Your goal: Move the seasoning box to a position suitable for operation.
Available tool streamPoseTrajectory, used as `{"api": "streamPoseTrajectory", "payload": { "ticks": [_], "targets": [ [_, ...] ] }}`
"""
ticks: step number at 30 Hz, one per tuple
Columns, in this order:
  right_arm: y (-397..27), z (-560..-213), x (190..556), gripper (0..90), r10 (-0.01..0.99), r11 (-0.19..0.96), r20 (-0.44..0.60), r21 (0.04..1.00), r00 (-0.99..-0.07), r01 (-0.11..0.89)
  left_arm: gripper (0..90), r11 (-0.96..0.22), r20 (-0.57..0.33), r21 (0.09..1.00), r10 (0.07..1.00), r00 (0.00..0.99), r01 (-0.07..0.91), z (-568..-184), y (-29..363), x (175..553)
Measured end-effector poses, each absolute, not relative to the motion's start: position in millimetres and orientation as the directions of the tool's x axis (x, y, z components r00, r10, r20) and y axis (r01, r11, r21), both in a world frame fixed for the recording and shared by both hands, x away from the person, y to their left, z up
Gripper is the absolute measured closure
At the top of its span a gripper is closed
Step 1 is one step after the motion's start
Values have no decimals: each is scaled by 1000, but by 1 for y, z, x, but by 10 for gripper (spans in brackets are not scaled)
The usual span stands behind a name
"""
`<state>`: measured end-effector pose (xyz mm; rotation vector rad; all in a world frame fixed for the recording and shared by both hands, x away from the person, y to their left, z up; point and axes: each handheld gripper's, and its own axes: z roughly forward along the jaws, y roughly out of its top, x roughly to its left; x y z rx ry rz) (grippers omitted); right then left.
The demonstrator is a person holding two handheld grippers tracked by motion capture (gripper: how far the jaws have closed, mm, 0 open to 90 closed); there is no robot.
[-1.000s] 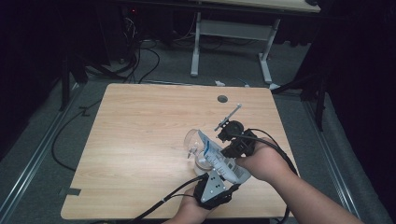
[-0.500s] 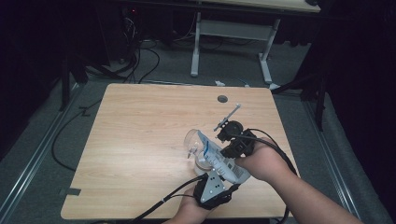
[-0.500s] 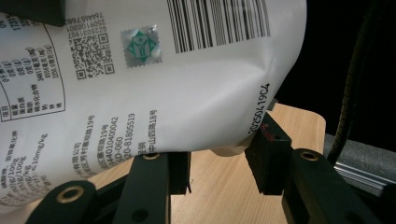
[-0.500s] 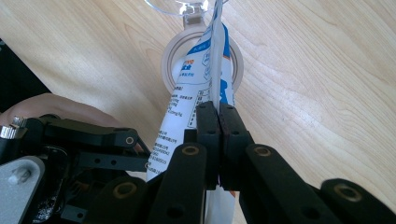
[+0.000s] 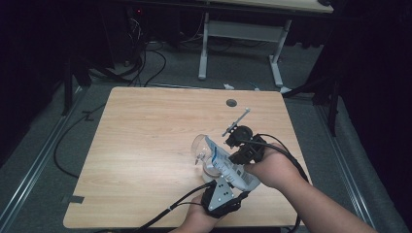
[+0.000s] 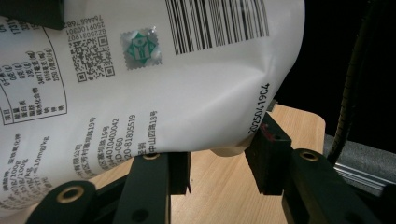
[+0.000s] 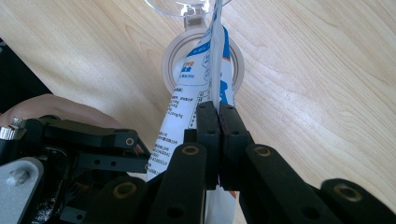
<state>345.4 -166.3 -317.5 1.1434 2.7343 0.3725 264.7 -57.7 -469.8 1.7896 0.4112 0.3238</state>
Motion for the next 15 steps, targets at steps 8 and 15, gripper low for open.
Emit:
{"api": "streamPoseTrajectory", "payload": {
  "ticks": [8, 15],
  "targets": [
    [-165, -317, 346, 893, 719, 675, -46, 280, -693, 682, 636, -224, 2, 969, 439, 899, 107, -469, -57, 265],
    [-165, -317, 346, 893, 718, 677, -49, 281, -694, 680, 636, -223, 2, 969, 438, 899, 107, -469, -58, 265]
  ]
}}
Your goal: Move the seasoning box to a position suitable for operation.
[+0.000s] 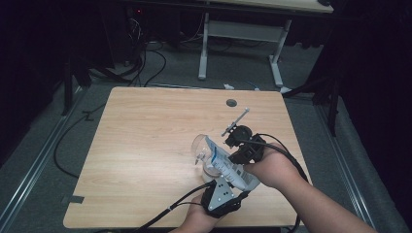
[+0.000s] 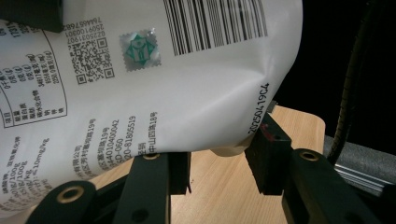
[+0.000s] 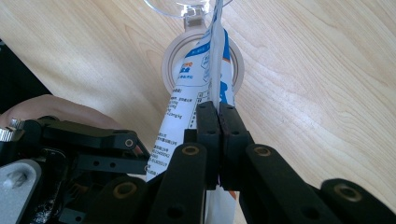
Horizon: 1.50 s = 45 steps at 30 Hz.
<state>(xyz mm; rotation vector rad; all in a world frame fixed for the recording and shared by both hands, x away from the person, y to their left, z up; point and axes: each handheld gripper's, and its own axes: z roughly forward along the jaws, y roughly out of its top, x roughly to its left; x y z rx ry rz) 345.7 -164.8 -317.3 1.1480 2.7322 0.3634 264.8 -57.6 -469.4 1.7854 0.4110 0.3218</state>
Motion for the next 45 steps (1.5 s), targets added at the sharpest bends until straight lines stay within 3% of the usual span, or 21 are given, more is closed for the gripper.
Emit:
{"api": "streamPoseTrajectory", "payload": {
  "ticks": [45],
  "targets": [
    [-163, -317, 348, 893, 708, 688, -56, 280, -704, 670, 627, -210, -6, 972, 438, 899, 109, -467, -57, 265]
  ]
}}
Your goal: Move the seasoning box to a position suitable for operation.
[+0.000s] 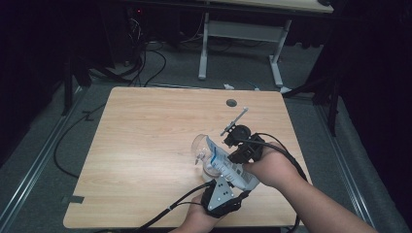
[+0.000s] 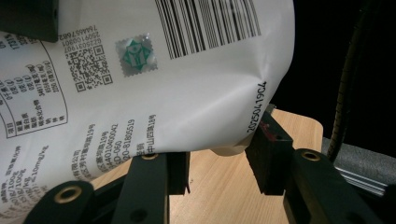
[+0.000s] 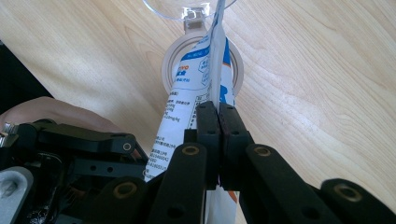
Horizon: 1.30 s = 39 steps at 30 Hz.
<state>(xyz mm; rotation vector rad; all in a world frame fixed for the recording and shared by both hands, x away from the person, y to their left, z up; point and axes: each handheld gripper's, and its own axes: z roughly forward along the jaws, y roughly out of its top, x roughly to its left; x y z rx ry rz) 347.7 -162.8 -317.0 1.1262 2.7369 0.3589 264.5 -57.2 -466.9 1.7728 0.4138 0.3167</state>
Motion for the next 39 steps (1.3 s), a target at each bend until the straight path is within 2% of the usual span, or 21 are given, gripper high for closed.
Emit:
{"api": "streamPoseTrajectory", "payload": {
  "ticks": [39],
  "targets": [
    [-159, -317, 349, 893, 705, 692, -60, 282, -707, 665, 622, -198, -10, 974, 442, 897, 108, -465, -56, 265]
  ]
}}
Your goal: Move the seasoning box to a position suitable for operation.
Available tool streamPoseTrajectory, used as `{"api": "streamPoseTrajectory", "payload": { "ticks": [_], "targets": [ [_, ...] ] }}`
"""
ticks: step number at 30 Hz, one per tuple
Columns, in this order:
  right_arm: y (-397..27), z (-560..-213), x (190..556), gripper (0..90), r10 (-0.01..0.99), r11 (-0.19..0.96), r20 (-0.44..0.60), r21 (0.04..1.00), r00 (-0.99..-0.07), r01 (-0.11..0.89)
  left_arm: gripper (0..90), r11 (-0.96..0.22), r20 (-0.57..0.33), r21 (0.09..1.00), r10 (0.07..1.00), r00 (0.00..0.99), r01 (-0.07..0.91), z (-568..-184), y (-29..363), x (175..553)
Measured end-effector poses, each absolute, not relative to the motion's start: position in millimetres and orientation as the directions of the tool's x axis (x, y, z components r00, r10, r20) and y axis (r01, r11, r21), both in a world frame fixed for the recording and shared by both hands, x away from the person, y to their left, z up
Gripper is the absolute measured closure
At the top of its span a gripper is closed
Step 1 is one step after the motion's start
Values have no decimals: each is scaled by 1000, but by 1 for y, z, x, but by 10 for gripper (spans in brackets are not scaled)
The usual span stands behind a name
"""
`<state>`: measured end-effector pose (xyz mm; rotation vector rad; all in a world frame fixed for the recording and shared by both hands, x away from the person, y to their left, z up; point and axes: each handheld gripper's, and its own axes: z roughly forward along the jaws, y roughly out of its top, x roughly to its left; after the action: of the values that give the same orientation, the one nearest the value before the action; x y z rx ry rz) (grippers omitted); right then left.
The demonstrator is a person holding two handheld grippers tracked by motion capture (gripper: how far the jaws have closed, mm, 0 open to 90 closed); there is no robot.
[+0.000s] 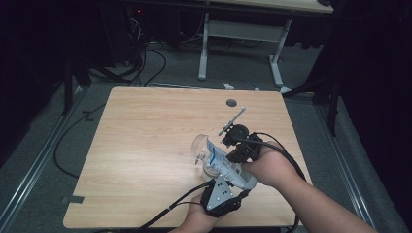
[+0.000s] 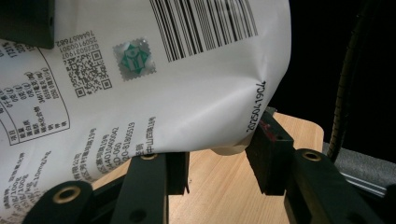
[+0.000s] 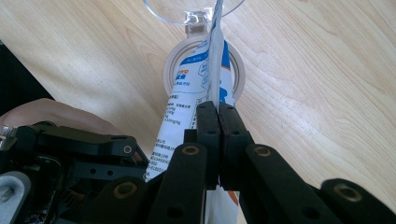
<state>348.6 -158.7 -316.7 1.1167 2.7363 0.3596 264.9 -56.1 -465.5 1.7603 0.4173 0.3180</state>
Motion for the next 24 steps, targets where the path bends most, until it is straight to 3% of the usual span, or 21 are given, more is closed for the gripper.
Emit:
{"api": "streamPoseTrajectory", "payload": {
  "ticks": [24],
  "targets": [
    [-157, -317, 350, 893, 700, 696, -62, 283, -712, 660, 615, -189, -12, 976, 442, 897, 106, -464, -56, 266]
  ]
}}
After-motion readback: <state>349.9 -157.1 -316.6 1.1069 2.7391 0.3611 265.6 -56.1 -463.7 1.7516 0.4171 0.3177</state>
